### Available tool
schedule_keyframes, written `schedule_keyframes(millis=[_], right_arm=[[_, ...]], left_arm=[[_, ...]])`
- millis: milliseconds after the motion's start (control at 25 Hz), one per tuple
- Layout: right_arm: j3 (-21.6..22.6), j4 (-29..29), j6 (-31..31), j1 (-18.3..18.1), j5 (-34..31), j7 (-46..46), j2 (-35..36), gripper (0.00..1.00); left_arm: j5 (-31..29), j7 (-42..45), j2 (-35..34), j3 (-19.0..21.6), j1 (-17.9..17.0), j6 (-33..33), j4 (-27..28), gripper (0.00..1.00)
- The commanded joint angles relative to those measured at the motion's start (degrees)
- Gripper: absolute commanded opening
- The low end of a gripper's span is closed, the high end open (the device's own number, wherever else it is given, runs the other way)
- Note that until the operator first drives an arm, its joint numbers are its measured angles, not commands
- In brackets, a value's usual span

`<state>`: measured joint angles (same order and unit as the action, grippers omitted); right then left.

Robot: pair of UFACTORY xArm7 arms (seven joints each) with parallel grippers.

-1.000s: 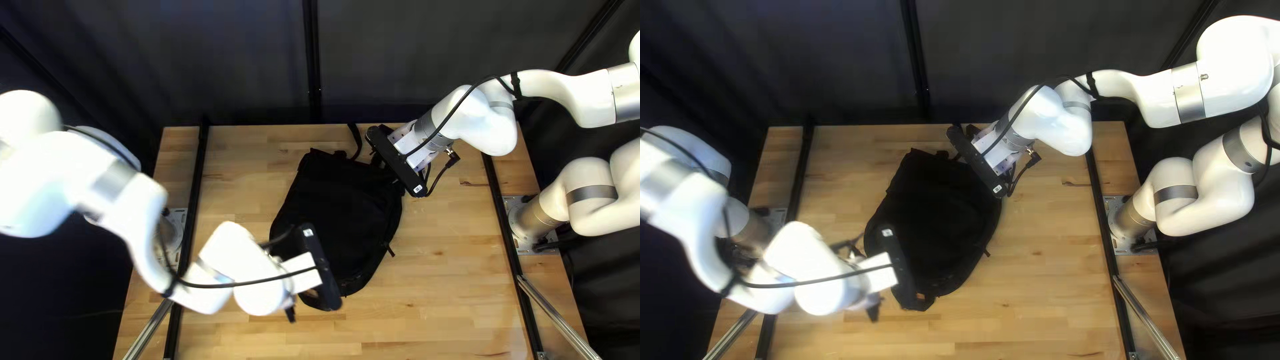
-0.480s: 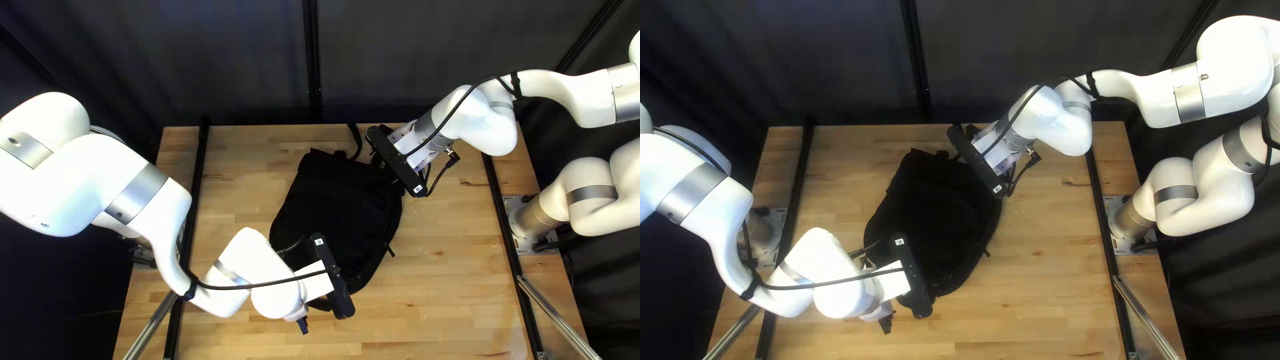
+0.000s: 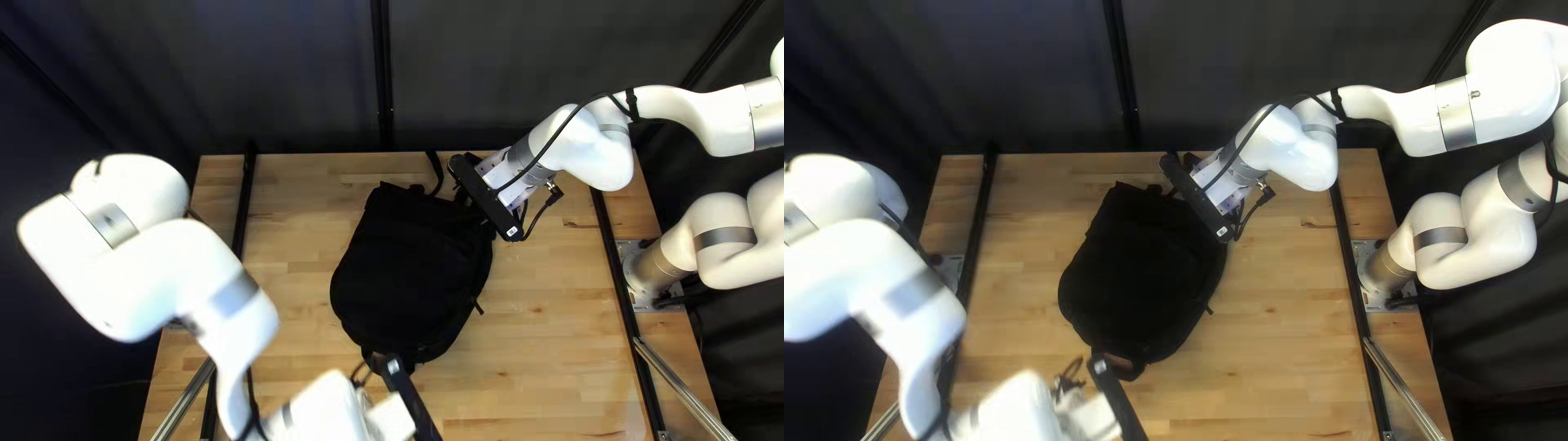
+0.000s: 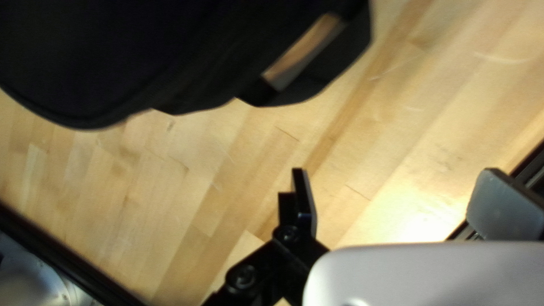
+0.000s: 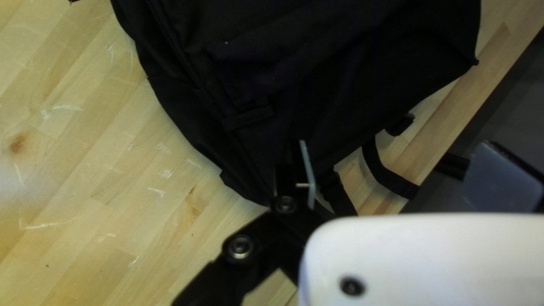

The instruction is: Remove a lunch box from a kids backpack

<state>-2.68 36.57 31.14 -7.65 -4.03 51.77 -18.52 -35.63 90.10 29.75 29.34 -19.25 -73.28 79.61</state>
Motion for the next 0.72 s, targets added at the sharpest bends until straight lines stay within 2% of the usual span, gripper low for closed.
schedule_keyframes(millis=[40,320,480,720], right_arm=[[0.00,0.00,0.00,0.00,0.00,0.00,0.00,1.00],[0.00,0.00,0.00,0.00,0.00,0.00,0.00,1.00],[0.00,0.00,0.00,0.00,0.00,0.00,0.00,1.00],[0.00,0.00,0.00,0.00,0.00,0.00,0.00,1.00]], left_arm=[[-5.81,2.92,3.10,-2.34,-3.13,-0.55,1.71,1.00],[-13.40,10.33,3.63,-6.17,-4.16,1.35,-2.21,1.00],[-15.17,16.48,2.25,-7.73,-4.18,1.58,-5.92,1.00],[-15.64,26.88,2.43,-10.39,-3.60,2.68,-7.76,1.00]])
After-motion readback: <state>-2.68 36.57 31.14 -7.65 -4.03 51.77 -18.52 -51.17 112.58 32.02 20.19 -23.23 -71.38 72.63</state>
